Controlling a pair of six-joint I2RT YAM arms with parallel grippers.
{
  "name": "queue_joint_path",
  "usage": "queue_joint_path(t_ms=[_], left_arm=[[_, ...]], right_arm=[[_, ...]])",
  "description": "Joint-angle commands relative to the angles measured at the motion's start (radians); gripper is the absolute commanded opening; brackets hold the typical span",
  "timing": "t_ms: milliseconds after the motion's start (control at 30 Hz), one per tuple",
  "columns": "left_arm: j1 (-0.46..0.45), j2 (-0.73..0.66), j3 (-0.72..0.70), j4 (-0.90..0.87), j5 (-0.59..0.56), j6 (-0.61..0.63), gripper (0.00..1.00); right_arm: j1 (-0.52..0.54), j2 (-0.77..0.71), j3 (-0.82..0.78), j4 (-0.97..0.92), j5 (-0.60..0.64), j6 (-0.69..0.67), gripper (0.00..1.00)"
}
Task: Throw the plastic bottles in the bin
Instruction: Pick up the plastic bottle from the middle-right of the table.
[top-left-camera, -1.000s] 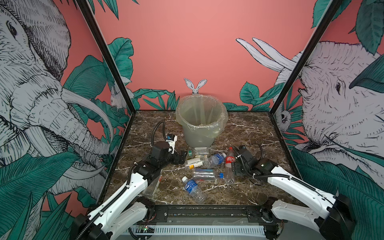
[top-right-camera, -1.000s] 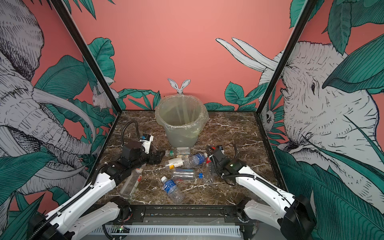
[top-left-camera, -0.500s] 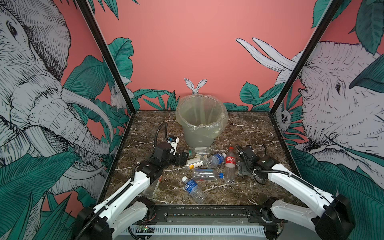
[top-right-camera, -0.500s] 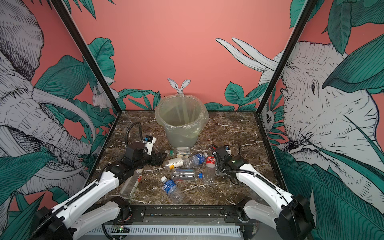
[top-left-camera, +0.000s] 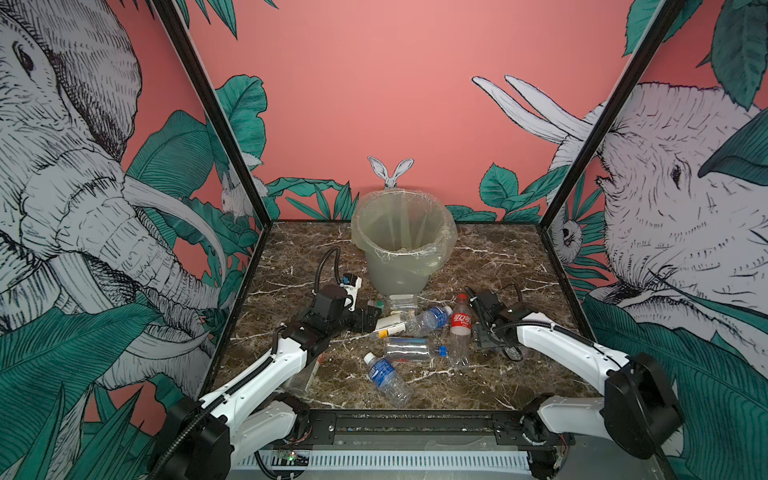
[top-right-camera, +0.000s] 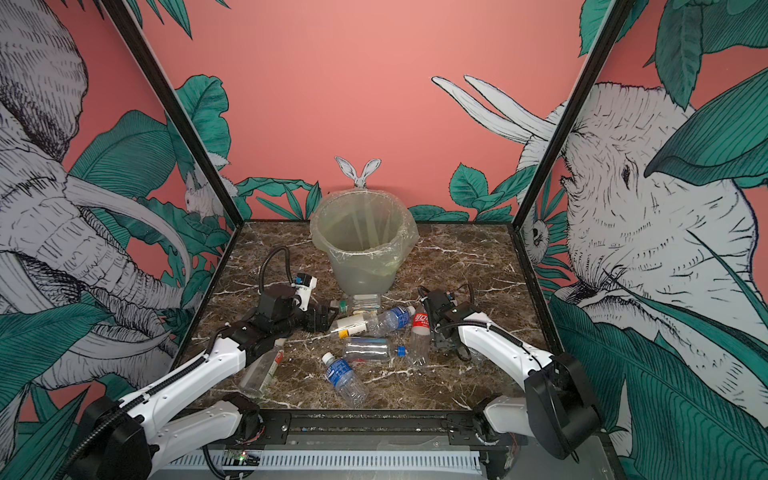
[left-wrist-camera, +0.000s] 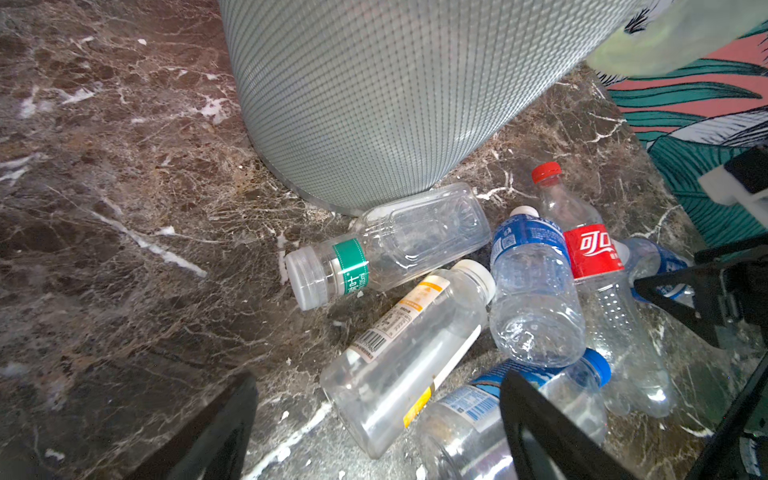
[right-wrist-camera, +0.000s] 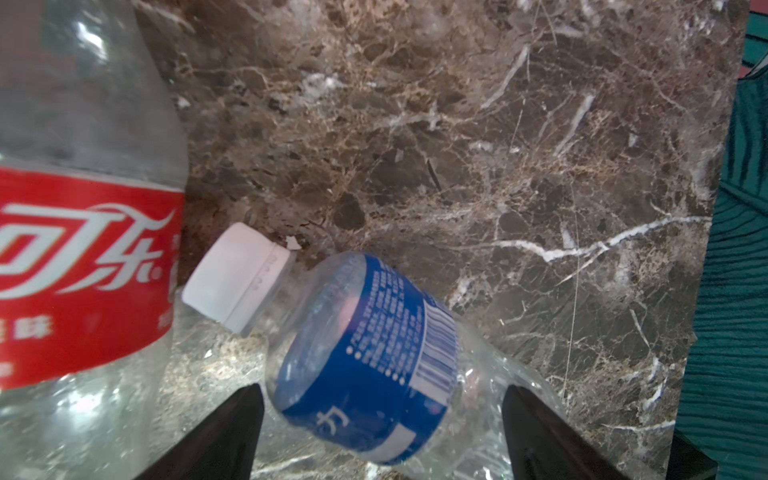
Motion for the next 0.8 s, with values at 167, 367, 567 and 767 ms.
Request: queue_joint_path(t_ms=[167, 367, 567, 767], left_arm=[[-0.005, 0.019, -0.005, 0.04, 0.009, 0.001, 0.93], [-0.004, 0.036, 0.0, 0.049, 0.009, -0.002, 0.93], [-0.004, 0.039, -0.005, 0.056, 0.011, -0.007, 0.92], [-0.003, 0.032, -0.005, 0.042, 0.009, -0.002, 0.93]], right_arm=[[-0.064, 0.049, 0.01, 0.032, -0.019, -0.018, 0.76], [-0.123, 0.079, 0.032, 0.057, -0.06, -0.012, 0.67], [-0.156, 0.115, 0.074, 0.059, -0.101, -0.01, 0.74], [-0.155, 0.082, 0.063, 0.028, -0.111, -0.014, 0.85]])
